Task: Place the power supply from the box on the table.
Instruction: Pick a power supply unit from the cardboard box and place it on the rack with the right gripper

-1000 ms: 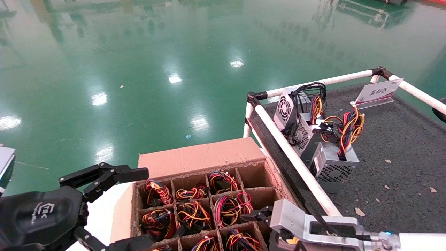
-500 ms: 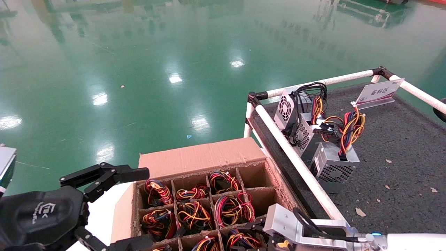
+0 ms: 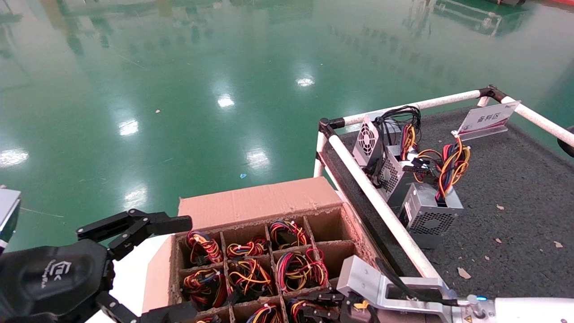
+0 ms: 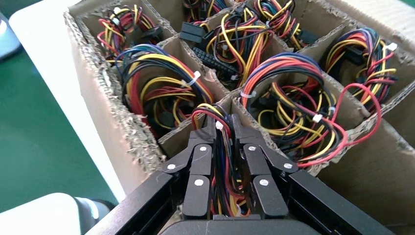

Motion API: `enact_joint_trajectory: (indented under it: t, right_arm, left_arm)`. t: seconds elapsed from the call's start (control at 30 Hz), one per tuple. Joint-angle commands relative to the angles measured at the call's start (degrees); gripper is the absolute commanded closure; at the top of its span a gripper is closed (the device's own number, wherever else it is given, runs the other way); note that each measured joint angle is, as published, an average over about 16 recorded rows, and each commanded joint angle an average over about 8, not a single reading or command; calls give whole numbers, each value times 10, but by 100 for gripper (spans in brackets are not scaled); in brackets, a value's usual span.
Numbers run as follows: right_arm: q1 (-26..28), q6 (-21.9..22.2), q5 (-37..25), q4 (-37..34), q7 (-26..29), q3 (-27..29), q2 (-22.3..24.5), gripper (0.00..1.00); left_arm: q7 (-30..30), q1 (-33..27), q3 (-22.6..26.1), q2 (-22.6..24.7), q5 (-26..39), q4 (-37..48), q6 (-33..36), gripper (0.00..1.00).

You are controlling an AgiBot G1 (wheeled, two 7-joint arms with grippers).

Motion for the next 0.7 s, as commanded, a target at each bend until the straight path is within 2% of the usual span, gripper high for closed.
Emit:
enact_joint_trajectory:
  t: [0.03, 0.23, 0.47, 0.7]
  right_arm:
    - [3, -7, 5, -1, 8, 0, 2, 100]
    - [31, -33, 57, -4, 37, 22, 15, 100]
    - [79, -71, 146, -20, 94, 61, 40, 100]
    - [143, -122, 236, -74, 137, 107, 75, 100]
  left_arm:
    - [0, 0, 0, 0, 0, 0, 0, 0]
    - [0, 0, 0, 0, 0, 0, 0, 0]
    - [0, 0, 0, 0, 0, 0, 0, 0]
    - [0, 0, 0, 0, 0, 0, 0, 0]
